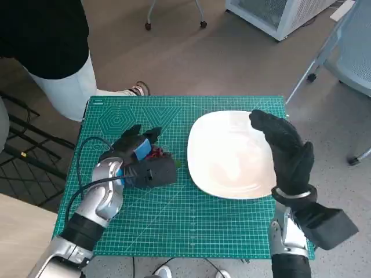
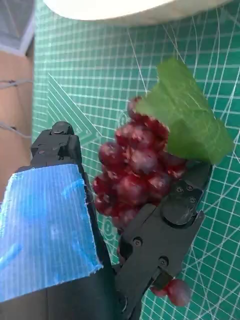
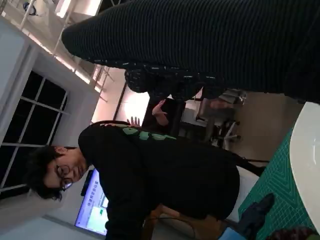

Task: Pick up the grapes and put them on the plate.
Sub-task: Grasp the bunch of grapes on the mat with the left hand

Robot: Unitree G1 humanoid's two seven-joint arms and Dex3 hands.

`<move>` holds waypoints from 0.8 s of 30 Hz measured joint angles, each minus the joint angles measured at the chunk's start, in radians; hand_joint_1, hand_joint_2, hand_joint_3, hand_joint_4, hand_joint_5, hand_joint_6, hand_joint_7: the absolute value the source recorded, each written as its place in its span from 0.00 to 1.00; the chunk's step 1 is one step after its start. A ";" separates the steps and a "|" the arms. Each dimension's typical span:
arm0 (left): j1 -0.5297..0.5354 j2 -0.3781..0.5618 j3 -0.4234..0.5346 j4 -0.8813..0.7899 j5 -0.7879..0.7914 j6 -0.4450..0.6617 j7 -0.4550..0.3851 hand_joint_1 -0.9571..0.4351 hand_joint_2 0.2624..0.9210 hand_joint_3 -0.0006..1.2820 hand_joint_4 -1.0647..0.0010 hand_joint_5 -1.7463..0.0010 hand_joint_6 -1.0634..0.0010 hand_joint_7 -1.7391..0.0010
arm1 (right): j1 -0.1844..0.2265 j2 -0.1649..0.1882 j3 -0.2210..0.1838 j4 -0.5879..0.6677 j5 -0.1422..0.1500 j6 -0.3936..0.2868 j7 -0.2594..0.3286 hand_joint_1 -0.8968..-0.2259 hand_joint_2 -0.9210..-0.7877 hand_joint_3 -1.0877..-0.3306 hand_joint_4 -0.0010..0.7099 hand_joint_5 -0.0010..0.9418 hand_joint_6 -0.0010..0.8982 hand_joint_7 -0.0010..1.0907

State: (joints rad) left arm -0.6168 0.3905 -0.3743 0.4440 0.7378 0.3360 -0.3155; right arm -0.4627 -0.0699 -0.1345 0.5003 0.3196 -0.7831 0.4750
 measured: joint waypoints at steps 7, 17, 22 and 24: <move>-0.023 -0.006 -0.004 0.088 -0.013 -0.002 0.009 0.52 0.68 0.00 1.00 1.00 0.81 1.00 | 0.000 0.001 0.000 0.000 0.000 0.000 0.000 0.36 0.00 0.43 0.64 0.00 0.01 0.45; -0.116 -0.033 -0.025 0.245 -0.037 -0.011 0.015 0.54 0.69 0.00 0.99 1.00 0.79 0.99 | 0.000 0.004 0.001 0.000 -0.001 0.000 -0.003 0.35 0.00 0.43 0.64 0.00 0.01 0.45; -0.150 -0.042 -0.030 0.306 -0.051 -0.015 0.007 0.57 0.68 0.00 0.96 0.99 0.76 0.99 | 0.003 0.004 0.001 -0.004 -0.001 0.000 -0.004 0.35 0.00 0.43 0.64 0.00 0.01 0.45; -0.159 -0.043 -0.030 0.325 -0.062 -0.020 0.006 0.57 0.68 0.00 0.95 0.99 0.75 0.98 | 0.005 0.004 0.001 -0.006 -0.001 0.000 -0.004 0.35 0.00 0.43 0.64 0.00 0.01 0.45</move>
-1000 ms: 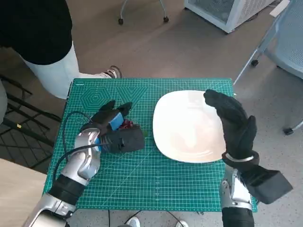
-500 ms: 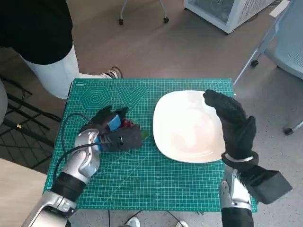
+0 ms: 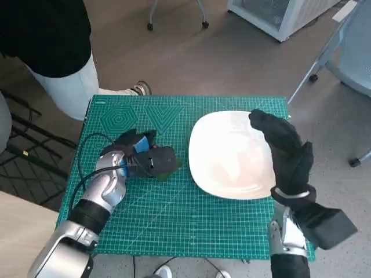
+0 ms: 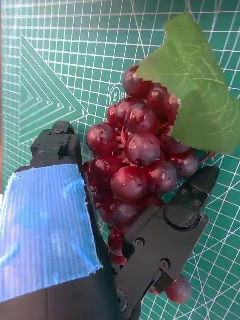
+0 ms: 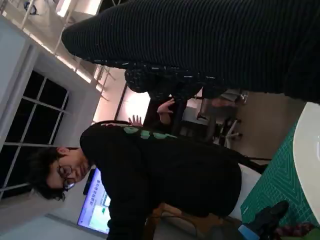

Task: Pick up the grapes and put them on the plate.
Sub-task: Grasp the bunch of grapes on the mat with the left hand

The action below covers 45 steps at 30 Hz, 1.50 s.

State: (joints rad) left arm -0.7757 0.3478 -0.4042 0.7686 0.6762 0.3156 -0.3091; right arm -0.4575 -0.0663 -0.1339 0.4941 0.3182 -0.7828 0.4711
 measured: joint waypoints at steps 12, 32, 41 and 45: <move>-0.028 0.000 -0.003 0.068 -0.029 -0.055 0.015 0.60 0.68 0.00 0.92 0.99 0.71 0.98 | 0.003 0.000 0.000 -0.002 0.000 0.003 0.000 0.36 0.00 0.43 0.64 0.00 0.01 0.45; -0.082 -0.019 -0.025 0.204 -0.049 -0.132 0.092 0.79 0.69 0.19 0.55 0.27 0.49 0.97 | 0.004 -0.002 0.000 -0.012 0.001 0.016 0.000 0.35 0.00 0.43 0.64 0.00 0.01 0.45; -0.084 -0.014 -0.068 0.185 -0.015 -0.139 0.138 0.74 0.94 0.16 0.47 0.19 0.40 0.49 | 0.004 -0.004 -0.001 -0.012 0.001 0.017 0.000 0.35 0.00 0.43 0.64 0.00 0.02 0.45; -0.077 -0.008 -0.088 0.155 -0.003 -0.137 0.139 0.70 0.98 0.13 0.48 0.16 0.41 0.44 | 0.004 -0.004 -0.001 -0.012 0.001 0.017 0.000 0.35 0.00 0.43 0.64 0.00 0.02 0.45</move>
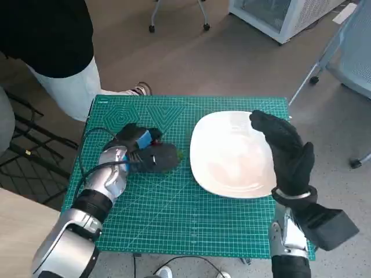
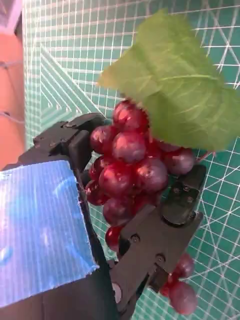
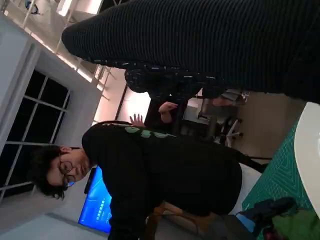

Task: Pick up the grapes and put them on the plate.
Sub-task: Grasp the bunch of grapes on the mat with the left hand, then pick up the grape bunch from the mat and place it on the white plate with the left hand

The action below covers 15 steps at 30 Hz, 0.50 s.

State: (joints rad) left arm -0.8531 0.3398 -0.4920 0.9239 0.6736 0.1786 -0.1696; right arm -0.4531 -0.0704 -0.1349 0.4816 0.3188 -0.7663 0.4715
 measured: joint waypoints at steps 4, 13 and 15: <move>0.006 0.005 -0.008 -0.019 0.007 0.006 -0.001 0.69 0.99 0.12 0.49 0.16 0.41 0.42 | 0.000 0.000 0.000 0.000 0.000 0.000 0.000 0.35 0.00 0.43 0.64 0.00 0.02 0.45; 0.017 0.010 -0.007 -0.046 0.007 0.022 -0.012 0.69 1.00 0.11 0.48 0.16 0.42 0.42 | 0.000 -0.001 -0.001 0.000 0.000 0.000 0.000 0.35 0.00 0.43 0.64 0.00 0.01 0.45; 0.018 0.010 -0.006 -0.047 0.007 0.023 -0.012 0.69 1.00 0.12 0.48 0.16 0.42 0.41 | 0.000 -0.001 -0.001 0.000 0.000 0.000 0.000 0.35 0.00 0.43 0.64 0.00 0.01 0.45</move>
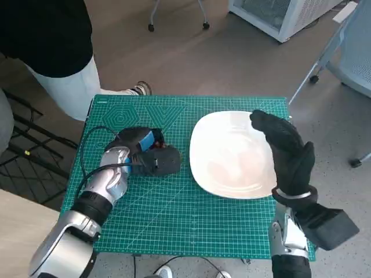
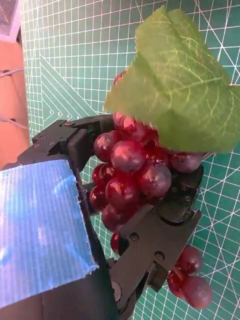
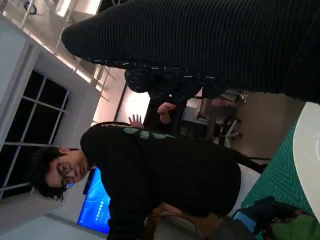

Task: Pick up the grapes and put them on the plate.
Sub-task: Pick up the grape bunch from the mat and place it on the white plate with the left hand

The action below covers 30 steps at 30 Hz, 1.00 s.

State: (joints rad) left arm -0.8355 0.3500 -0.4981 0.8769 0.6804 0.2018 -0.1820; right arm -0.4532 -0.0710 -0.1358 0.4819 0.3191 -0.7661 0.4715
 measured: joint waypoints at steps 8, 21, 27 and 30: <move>0.001 0.001 0.002 0.000 -0.007 0.000 0.000 0.69 1.00 0.12 0.49 0.16 0.41 0.41 | 0.000 0.000 0.000 0.000 0.001 0.000 0.000 0.35 0.00 0.43 0.64 0.00 0.01 0.45; 0.004 0.004 0.003 -0.001 -0.014 -0.004 0.000 0.69 1.00 0.12 0.49 0.15 0.41 0.42 | 0.000 0.001 0.000 0.000 0.002 0.004 0.000 0.35 0.00 0.44 0.64 0.00 0.01 0.45; 0.007 0.007 0.003 -0.007 -0.014 -0.004 -0.003 0.69 1.00 0.12 0.50 0.15 0.41 0.42 | 0.000 0.001 0.000 0.000 0.002 0.004 0.000 0.35 0.00 0.44 0.64 0.00 0.01 0.45; 0.010 0.009 0.003 -0.015 -0.015 -0.003 -0.007 0.69 1.00 0.12 0.50 0.14 0.41 0.43 | 0.000 0.002 0.000 0.001 0.002 0.004 0.000 0.35 0.00 0.44 0.64 0.00 0.01 0.45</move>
State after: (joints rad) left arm -0.8257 0.3595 -0.4951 0.8620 0.6656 0.1984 -0.1890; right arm -0.4532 -0.0694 -0.1359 0.4828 0.3207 -0.7625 0.4717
